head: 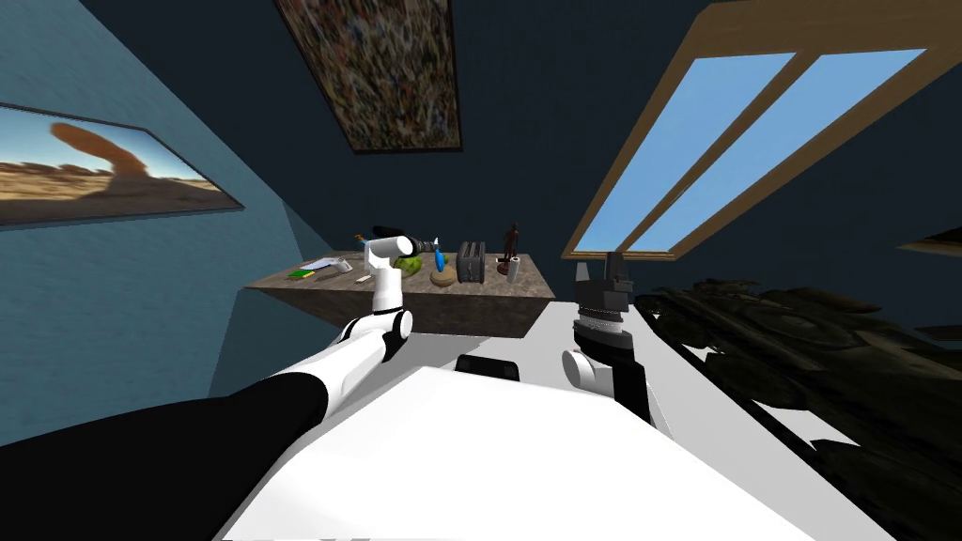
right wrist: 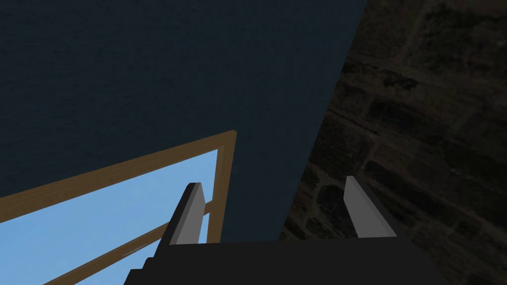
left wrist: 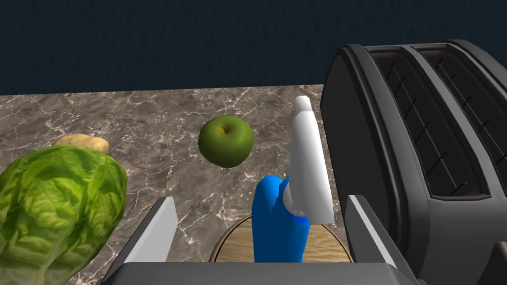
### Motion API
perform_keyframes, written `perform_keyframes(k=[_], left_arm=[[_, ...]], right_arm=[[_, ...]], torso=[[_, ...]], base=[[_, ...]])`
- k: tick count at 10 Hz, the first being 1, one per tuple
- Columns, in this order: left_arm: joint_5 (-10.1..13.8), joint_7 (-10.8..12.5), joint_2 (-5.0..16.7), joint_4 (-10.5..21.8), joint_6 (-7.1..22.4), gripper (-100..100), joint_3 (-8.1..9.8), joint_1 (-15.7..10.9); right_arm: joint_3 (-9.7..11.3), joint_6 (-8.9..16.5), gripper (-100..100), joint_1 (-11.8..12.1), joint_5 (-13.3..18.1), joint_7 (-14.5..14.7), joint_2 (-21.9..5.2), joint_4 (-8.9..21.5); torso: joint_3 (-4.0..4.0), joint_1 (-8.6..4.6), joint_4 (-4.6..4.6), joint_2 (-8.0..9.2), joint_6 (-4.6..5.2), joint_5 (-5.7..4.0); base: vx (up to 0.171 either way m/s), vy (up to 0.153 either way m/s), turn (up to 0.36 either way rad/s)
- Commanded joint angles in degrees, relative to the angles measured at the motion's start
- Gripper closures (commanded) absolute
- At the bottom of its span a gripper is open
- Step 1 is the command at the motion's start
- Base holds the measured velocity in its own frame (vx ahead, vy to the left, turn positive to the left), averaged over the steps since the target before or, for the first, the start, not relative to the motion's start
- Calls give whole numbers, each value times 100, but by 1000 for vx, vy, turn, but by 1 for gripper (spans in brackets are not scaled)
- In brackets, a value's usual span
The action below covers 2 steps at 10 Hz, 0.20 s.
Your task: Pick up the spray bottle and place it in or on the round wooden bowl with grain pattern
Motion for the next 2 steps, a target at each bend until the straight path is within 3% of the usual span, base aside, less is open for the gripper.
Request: perform_keyframes(k=[1,2], left_arm=[[0,0,0,0,0,0,0,0],[0,0,0,0,0,0,0,0]], right_arm=[[0,0,0,0,0,0,0,0],[0,0,0,0,0,0,0,0]], torso=[[0,0,0,0,0,0],[0,0,0,0,0,0]], base=[[0,0,0],[0,0,0]])
